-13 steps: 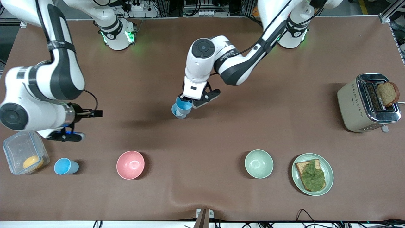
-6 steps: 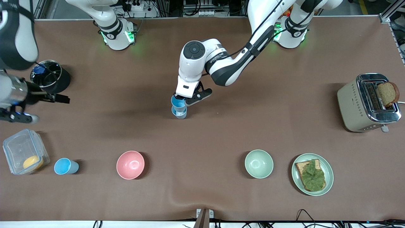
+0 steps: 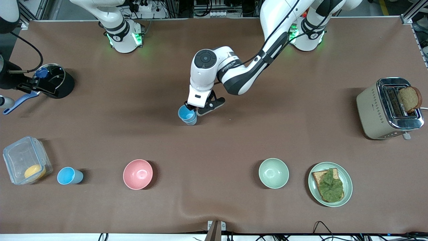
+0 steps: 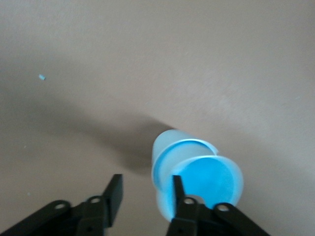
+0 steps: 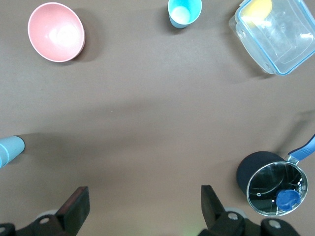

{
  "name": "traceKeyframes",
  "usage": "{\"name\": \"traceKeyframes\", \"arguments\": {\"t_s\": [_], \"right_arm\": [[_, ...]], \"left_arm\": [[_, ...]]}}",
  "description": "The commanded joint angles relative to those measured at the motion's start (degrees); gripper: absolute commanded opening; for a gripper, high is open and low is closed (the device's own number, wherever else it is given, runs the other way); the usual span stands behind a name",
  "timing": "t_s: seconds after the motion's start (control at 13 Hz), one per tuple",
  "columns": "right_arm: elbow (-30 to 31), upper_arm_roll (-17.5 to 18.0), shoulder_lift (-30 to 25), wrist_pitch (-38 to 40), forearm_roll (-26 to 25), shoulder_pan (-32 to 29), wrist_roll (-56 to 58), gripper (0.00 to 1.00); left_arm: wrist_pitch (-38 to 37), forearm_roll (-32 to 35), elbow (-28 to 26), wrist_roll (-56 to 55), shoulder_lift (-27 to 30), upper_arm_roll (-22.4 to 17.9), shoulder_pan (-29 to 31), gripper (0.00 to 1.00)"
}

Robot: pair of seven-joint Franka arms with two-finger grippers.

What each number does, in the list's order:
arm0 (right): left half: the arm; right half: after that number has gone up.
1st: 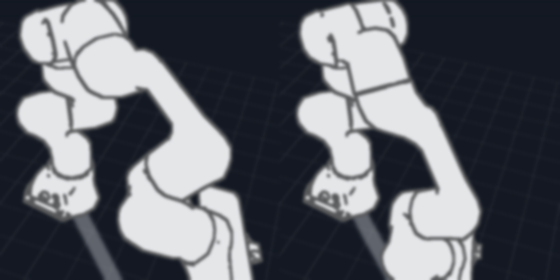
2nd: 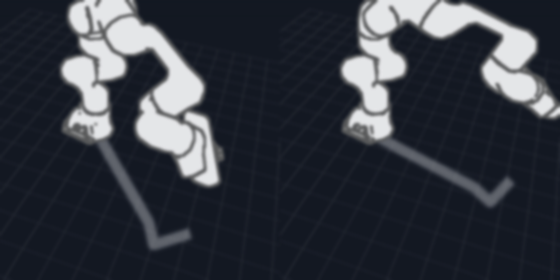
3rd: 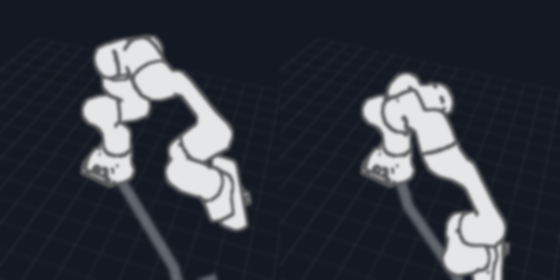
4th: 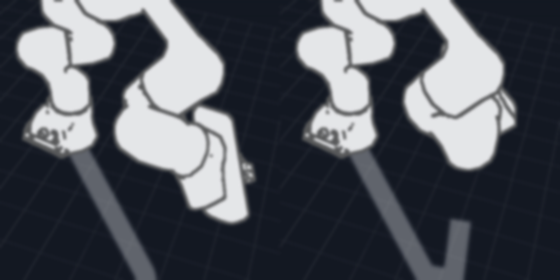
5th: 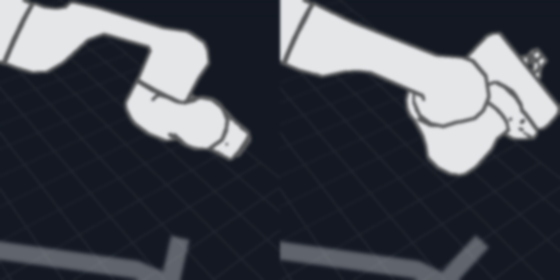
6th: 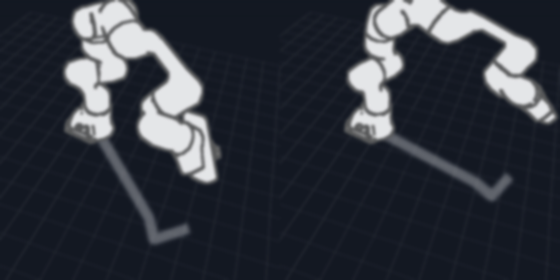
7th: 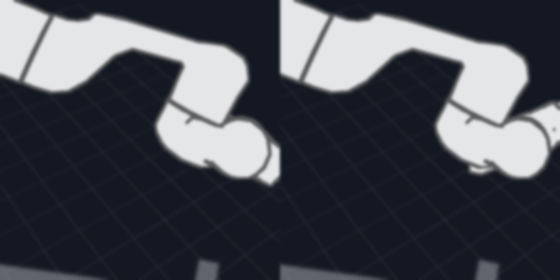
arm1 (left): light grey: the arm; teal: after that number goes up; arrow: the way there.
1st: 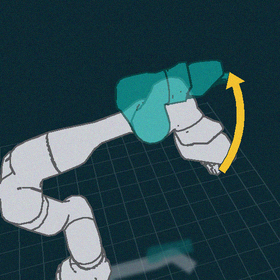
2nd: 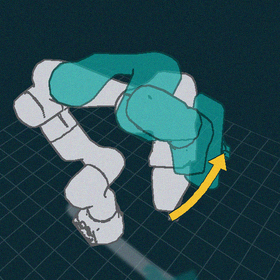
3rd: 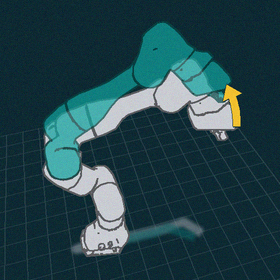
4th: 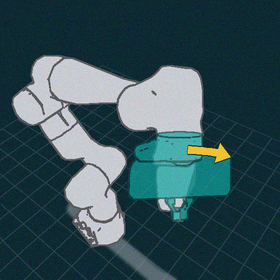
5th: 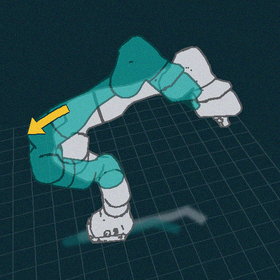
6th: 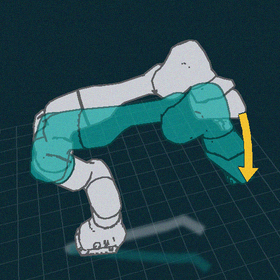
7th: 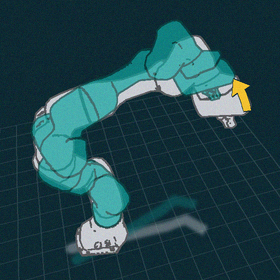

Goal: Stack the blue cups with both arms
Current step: 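Open the left gripper to release the stacked blue cup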

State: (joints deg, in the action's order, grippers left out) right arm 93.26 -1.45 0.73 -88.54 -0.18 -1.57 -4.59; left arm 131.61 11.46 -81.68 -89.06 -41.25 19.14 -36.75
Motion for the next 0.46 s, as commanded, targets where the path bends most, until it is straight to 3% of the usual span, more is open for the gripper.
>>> {"name": "traceKeyframes", "arguments": {"t_s": [0.0,0.15,0.38], "right_arm": [[2.0,1.1,-1.3,-0.5,-0.9,-1.2,0.3,1.00],[1.8,1.1,-0.9,0.4,-0.9,-1.3,0.3,1.00],[0.9,1.3,-0.6,1.1,-0.8,-1.2,0.1,1.00]], "left_arm": [[-0.6,3.0,0.1,-0.1,6.6,-2.9,1.0,1.00],[-6.1,3.9,-0.7,8.9,13.4,-3.3,5.8,1.00],[-20.4,3.0,-0.7,33.2,21.2,-3.2,14.0,1.00]]}}
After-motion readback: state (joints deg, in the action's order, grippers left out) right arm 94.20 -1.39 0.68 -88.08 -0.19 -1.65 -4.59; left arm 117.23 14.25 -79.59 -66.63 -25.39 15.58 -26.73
